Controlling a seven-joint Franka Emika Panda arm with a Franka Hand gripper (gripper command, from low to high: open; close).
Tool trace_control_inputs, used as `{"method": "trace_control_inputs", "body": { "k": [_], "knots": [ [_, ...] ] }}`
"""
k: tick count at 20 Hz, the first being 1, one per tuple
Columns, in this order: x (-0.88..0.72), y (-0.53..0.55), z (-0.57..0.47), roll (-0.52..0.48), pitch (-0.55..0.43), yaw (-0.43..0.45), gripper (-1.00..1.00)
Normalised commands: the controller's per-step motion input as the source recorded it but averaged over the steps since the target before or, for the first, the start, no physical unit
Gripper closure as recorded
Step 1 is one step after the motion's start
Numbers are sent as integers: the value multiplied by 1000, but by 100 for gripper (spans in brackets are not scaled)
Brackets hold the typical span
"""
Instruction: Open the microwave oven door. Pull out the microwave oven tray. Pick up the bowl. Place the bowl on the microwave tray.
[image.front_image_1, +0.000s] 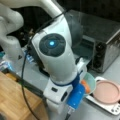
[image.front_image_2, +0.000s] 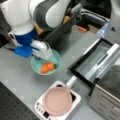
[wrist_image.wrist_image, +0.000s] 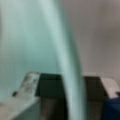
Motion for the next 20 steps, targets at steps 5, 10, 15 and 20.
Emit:
{"method": "trace_control_inputs", "body": {
  "k": [5,10,15,20],
  "knots": [
    [-805,265,-52,-19,-95,-306,100],
    [-836,312,-78,-39,-144,-250,100],
    [-604,413,-52,-39,-199,-178,100],
    [-305,406,-55,-20,-209,-170,100]
  ]
}}
